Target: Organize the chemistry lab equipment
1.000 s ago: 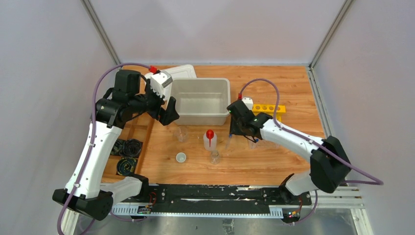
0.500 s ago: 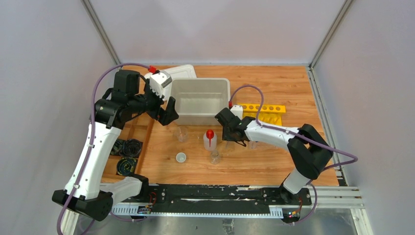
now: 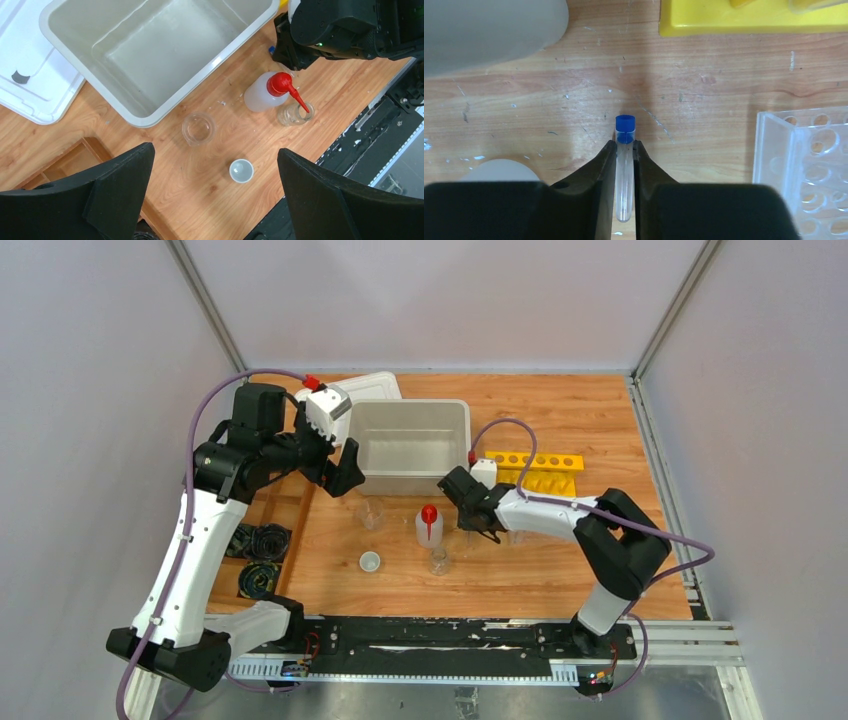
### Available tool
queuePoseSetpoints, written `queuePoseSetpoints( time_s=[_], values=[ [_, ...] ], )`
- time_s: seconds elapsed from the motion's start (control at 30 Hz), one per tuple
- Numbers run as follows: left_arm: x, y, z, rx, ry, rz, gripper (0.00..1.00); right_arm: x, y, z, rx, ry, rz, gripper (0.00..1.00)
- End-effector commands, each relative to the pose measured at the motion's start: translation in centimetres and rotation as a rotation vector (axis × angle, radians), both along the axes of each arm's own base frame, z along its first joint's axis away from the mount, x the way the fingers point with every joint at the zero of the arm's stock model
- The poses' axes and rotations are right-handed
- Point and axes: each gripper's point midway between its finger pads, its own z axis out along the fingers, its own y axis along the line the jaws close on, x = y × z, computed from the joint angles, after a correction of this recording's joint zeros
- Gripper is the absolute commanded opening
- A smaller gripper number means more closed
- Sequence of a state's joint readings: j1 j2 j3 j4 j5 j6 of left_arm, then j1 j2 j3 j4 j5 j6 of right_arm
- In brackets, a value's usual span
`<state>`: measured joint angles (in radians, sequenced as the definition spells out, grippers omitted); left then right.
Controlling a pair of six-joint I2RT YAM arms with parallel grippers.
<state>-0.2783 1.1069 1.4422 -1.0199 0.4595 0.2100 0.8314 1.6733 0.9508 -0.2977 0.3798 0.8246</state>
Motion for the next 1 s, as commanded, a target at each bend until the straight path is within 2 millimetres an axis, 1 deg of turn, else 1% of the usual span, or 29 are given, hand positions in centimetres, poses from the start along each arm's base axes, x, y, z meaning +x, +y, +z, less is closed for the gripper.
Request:
queuePoseSetpoints(
  time_s=[0.0, 0.1, 0.13, 0.2, 0.3, 0.37, 0.47, 0.6, 0.67, 0.73, 0.8, 0.9, 0.97],
  values=[
    [-0.5, -0.3, 1.7, -0.018, -0.059, -0.031, 1.0, -1.3, -1.8, 0.1, -0.042, 0.004, -0.02, 0.14],
    [-0.6, -0.3, 1.8, -0.02, -0.061, -0.037, 1.0, -1.9, -2.5, 1.7, -0.016, -0.021, -0.023, 0.03],
    [-0.6, -0.3, 1.7, -0.02, -0.061, -0.037, 1.0, -2.1, -2.6, 2.3, -0.001, -0.033, -0.024, 0.0],
    [-0.6, -0.3, 1.8, -0.023, -0.062, -0.04, 1.0, -2.4, -2.9, 4.0, 0.039, -0.062, -0.023, 0.0],
    [-0.9, -0.7, 1.8, -0.037, -0.053, -0.055, 1.0, -2.5, -2.7, 7.5, 0.119, -0.122, -0.01, 0.0],
    [-1.0, -0.8, 1.8, -0.045, -0.048, -0.065, 1.0, -2.5, -2.3, 10.4, 0.185, -0.174, 0.004, 0.0],
    [-1.4, -1.3, 2.1, -0.063, -0.053, -0.099, 1.0, -2.2, -1.0, 15.2, 0.302, -0.254, 0.039, 0.0],
    [-2.3, -2.2, 2.5, -0.109, -0.041, -0.158, 1.0, -1.7, 1.9, 21.3, 0.442, -0.347, 0.112, 0.0],
    [-2.5, -2.6, 2.4, -0.129, -0.019, -0.17, 1.0, -1.4, 4.2, 24.5, 0.522, -0.403, 0.15, 0.0],
    [-2.7, -2.8, 2.3, -0.148, 0.003, -0.174, 1.0, -1.4, 6.5, 27.0, 0.594, -0.447, 0.193, 0.0],
    [-2.8, -3.1, 2.3, -0.162, 0.021, -0.178, 0.99, -1.6, 8.9, 29.3, 0.66, -0.489, 0.238, 0.0],
    [-2.6, -3.2, 2.4, -0.173, 0.042, -0.164, 0.96, -2.2, 12.2, 32.2, 0.729, -0.548, 0.3, 0.0],
    [-2.6, -3.4, 2.5, -0.182, 0.055, -0.163, 0.93, -2.4, 14.0, 33.5, 0.754, -0.58, 0.324, 0.0]
  ],
)
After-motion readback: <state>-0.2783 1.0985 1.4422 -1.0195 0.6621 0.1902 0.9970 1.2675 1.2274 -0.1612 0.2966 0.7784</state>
